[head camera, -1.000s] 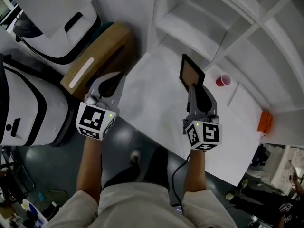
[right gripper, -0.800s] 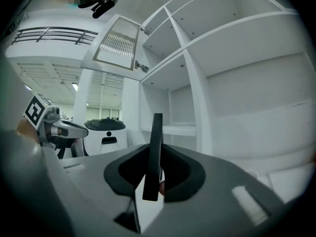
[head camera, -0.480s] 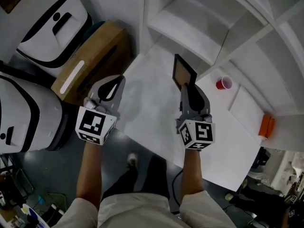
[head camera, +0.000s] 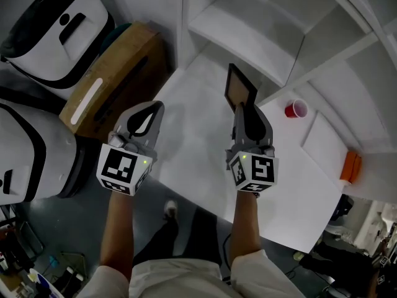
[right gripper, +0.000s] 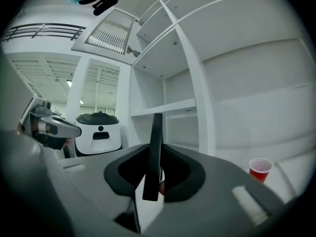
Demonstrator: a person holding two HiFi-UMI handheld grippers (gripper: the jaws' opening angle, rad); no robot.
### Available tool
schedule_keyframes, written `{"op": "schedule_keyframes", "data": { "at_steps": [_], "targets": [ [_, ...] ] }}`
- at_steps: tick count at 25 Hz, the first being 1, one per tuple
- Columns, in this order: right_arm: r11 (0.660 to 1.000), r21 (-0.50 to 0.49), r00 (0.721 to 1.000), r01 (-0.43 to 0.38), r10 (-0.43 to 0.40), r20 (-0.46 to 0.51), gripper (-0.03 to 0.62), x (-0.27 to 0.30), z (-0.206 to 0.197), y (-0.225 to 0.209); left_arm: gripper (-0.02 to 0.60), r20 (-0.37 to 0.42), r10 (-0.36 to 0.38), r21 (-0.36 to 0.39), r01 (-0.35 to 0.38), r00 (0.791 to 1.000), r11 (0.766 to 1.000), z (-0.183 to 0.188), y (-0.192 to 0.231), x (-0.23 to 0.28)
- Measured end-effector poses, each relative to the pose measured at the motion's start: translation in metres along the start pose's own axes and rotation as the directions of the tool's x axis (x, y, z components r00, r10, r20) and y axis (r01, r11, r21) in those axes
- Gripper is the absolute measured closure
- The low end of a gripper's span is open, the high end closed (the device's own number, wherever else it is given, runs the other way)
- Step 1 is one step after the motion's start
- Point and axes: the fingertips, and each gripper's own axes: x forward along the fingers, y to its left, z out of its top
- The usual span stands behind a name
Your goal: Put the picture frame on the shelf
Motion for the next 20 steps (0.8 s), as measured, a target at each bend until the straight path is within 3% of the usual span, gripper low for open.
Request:
{"op": "schedule_keyframes", "data": {
  "at_steps": [6, 20],
  "targets": [
    [0.999, -0.046, 1.000, 0.008, -0.009, -0.009, 0.519, 0.013, -0.015, -0.006, 0.578, -0.026, -0.012, -0.025, 0.011, 1.000, 1.000, -0.021, -0.005, 0.008],
    [0.998, -0.033, 0.998, 0.055, -0.056, -0.007, 0.519, 0.023, -0.036, -0.016, 0.578, -0.069, -0.034, -0.039, 0.032, 0.997, 0.999, -0.048, -0.011, 0.019]
  ]
}}
